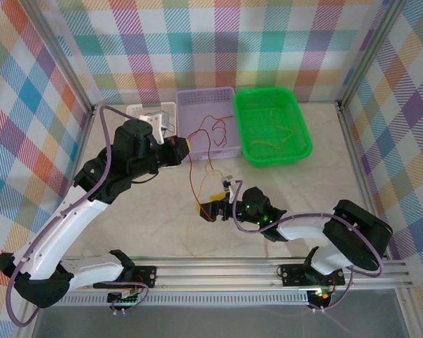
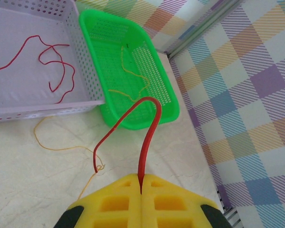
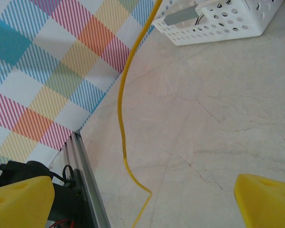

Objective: Untangle the cables

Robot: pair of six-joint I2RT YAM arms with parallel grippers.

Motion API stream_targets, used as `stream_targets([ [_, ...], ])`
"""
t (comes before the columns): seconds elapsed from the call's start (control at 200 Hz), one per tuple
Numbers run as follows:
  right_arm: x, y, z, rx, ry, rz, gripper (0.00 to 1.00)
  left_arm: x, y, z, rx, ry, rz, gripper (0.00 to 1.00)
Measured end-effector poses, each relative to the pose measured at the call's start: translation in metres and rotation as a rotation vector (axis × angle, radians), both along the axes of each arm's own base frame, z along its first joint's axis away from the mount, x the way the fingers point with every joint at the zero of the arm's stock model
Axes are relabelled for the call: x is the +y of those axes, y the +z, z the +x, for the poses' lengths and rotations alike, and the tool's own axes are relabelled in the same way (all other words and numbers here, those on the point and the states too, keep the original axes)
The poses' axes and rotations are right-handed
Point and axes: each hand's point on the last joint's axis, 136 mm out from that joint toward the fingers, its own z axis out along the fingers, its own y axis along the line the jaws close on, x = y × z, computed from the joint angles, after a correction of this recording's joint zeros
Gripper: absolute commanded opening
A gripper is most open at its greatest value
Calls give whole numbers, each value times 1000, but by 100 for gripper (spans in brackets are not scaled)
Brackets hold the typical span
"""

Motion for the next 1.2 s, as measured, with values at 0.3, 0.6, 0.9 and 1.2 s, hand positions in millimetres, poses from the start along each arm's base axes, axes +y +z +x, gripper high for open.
stream_targets([
  [0.3,10,-12,-1,-15,12,-52,96,-4,-1,3,6,-4,-8,0],
  [0.6,42,-6,5,-67,25,-40,51,-5,1,5,5,0,-21,0],
  [0.9,33,-9,13,-69,-46,-76,0,-1,8,1,-11,9,-36,0],
  [1.2,-13,-24,9,-58,-154,-161,0,13,24,0,-59,53,-16,0],
])
